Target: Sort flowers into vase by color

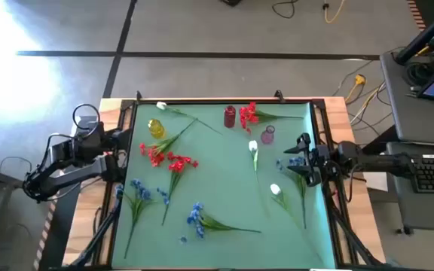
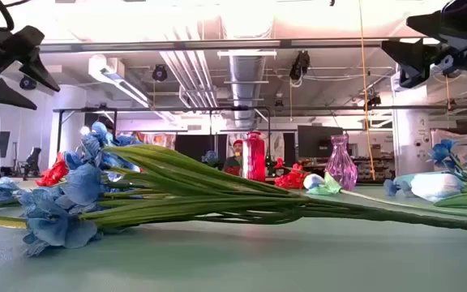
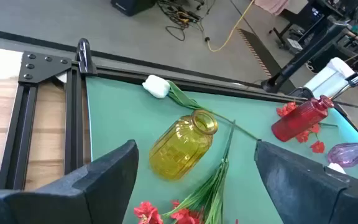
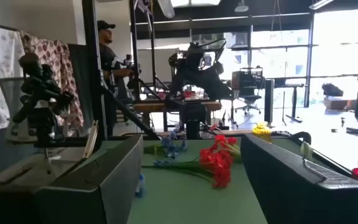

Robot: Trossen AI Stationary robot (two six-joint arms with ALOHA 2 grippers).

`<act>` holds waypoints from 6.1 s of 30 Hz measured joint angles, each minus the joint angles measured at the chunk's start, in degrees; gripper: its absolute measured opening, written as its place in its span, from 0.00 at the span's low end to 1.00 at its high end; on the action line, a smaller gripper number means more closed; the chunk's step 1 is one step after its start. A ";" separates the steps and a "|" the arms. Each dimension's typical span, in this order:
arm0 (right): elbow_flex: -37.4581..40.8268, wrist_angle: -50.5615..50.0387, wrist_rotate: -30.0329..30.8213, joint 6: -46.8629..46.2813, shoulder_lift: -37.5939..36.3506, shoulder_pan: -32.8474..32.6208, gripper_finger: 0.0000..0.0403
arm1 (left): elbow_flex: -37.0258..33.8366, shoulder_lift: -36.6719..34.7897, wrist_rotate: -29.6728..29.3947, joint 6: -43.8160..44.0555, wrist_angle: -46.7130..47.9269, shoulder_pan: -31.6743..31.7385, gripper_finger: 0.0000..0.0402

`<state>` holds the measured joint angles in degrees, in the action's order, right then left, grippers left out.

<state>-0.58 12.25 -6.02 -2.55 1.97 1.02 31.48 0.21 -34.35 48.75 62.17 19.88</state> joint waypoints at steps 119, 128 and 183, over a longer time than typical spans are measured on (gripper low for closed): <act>-11.21 2.65 17.04 -12.34 11.52 0.13 0.65 | -19.97 11.49 66.89 -25.39 -90.77 -9.66 0.77; -22.11 -15.36 22.57 -24.02 20.64 0.11 0.65 | -18.86 16.34 63.87 -25.69 -93.59 -10.98 0.77; -37.95 -35.60 0.21 -59.80 53.00 1.54 0.65 | 7.42 40.49 31.85 -17.60 -46.18 -18.86 0.77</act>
<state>-38.53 -23.35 -5.81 -62.34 54.97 2.56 38.90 40.70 -2.50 31.15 15.99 1.02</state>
